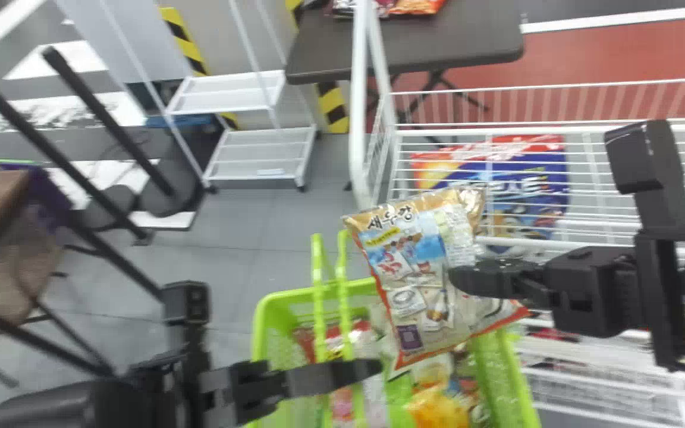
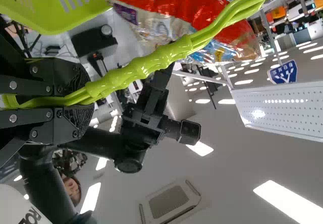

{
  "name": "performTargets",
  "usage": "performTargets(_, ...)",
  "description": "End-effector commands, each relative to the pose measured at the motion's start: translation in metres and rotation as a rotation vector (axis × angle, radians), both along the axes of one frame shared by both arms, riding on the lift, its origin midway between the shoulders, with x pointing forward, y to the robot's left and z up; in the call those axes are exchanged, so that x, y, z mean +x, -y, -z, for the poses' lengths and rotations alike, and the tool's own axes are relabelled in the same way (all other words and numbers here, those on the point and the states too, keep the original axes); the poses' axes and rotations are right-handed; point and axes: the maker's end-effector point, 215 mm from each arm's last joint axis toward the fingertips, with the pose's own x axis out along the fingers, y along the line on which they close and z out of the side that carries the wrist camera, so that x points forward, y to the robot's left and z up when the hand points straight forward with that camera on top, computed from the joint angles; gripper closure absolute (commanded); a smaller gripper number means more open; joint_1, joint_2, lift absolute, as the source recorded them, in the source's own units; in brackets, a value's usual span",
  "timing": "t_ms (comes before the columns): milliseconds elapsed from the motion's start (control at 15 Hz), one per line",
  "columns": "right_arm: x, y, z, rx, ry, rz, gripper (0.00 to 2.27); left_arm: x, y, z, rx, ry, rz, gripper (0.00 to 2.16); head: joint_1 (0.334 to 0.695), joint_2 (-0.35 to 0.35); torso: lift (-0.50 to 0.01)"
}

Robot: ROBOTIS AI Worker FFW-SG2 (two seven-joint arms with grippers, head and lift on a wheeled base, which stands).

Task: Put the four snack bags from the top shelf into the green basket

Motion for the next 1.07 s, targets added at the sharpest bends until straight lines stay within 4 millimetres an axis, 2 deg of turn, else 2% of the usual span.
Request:
performTargets(0, -0.025, -0.015, 0.009, -0.035, -0.047, -0.085, 2.25, -0.001, 0.0, -0.004, -0.019, 0.002, 0.004, 2.15, 0.695, 0.35, 0.0)
performTargets(133, -0.034, -0.019, 0.018, -0.069, -0.069, -0.111, 2.25, 0.0, 0.002, -0.009, -0.04, 0.012, 0.005, 2.15, 0.695, 0.35, 0.0)
performTargets(267, -0.041, -0.026, 0.02, -0.048, -0.098, -0.135, 2.25, 0.003, 0.004, -0.014, -0.053, 0.024, 0.007, 2.15, 0.695, 0.35, 0.0)
performTargets(533, -0.048, -0.037, 0.042, -0.05, -0.186, -0.175, 2.25, 0.004, 0.011, -0.021, -0.087, 0.035, 0.018, 2.15, 0.695, 0.35, 0.0)
performTargets(733, -0.052, -0.059, 0.051, -0.066, -0.213, -0.227, 2.25, 0.003, 0.015, -0.025, -0.101, 0.039, 0.03, 2.15, 0.695, 0.35, 0.0)
performTargets(1000, -0.058, -0.086, 0.072, -0.123, -0.255, -0.279, 2.24, 0.001, 0.019, -0.028, -0.117, 0.039, 0.044, 2.15, 0.695, 0.35, 0.0)
